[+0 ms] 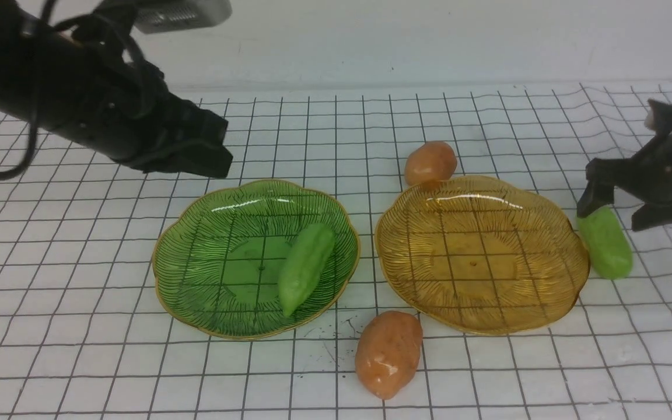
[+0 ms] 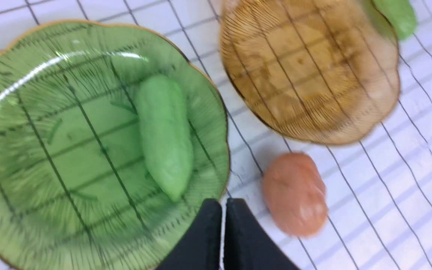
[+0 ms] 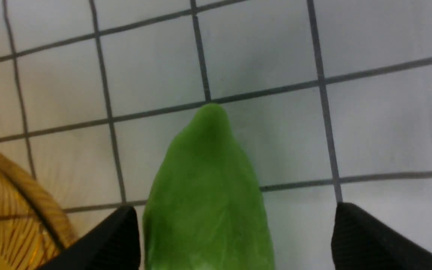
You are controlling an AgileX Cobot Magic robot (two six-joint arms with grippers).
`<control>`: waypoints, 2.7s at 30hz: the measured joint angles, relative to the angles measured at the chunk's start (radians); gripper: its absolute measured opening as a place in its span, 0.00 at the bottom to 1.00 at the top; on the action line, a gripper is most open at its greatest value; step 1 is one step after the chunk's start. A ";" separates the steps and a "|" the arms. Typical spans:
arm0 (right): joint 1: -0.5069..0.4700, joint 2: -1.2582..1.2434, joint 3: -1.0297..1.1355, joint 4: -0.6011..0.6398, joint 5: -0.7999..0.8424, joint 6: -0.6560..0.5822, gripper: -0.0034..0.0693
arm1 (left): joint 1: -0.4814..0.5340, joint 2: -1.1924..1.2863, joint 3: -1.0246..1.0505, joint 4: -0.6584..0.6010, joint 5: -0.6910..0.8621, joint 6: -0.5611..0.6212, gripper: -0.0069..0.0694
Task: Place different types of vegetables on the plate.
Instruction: 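Carry the green vegetable from the table to the plate, then pick up the potato beside the plates and place it on a plate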
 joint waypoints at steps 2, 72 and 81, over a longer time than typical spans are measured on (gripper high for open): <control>0.000 0.010 -0.002 0.001 -0.003 0.000 0.89 | 0.000 -0.018 0.001 0.002 0.015 0.000 0.08; 0.303 -0.551 -0.119 -0.006 0.310 -0.007 0.03 | -0.502 0.036 0.003 0.414 0.084 -0.507 0.08; 0.300 -0.699 -0.119 -0.132 0.336 0.041 0.03 | -0.616 0.263 0.003 0.470 -0.115 -0.582 0.24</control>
